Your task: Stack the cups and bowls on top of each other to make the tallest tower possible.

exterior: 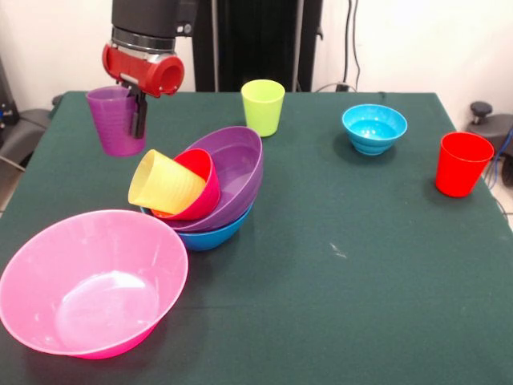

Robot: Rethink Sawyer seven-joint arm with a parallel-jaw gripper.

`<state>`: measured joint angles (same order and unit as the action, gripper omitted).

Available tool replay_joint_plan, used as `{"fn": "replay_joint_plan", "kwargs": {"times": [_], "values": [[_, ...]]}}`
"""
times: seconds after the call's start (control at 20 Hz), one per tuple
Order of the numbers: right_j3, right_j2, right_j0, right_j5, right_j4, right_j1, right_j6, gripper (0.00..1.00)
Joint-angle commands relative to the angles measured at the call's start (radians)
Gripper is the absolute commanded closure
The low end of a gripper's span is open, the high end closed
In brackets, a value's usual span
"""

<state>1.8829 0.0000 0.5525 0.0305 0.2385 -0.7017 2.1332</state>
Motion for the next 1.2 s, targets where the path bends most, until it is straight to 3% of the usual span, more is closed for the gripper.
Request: {"fn": "replay_joint_plan", "kwargs": {"times": [0.05, 1.2], "values": [[-0.061, 0.053, -0.02, -0.034, 0.056, 0.037, 0.037, 1.0], [-0.149, 0.061, -0.007, -0.06, 0.075, 0.099, 0.021, 1.0]]}}
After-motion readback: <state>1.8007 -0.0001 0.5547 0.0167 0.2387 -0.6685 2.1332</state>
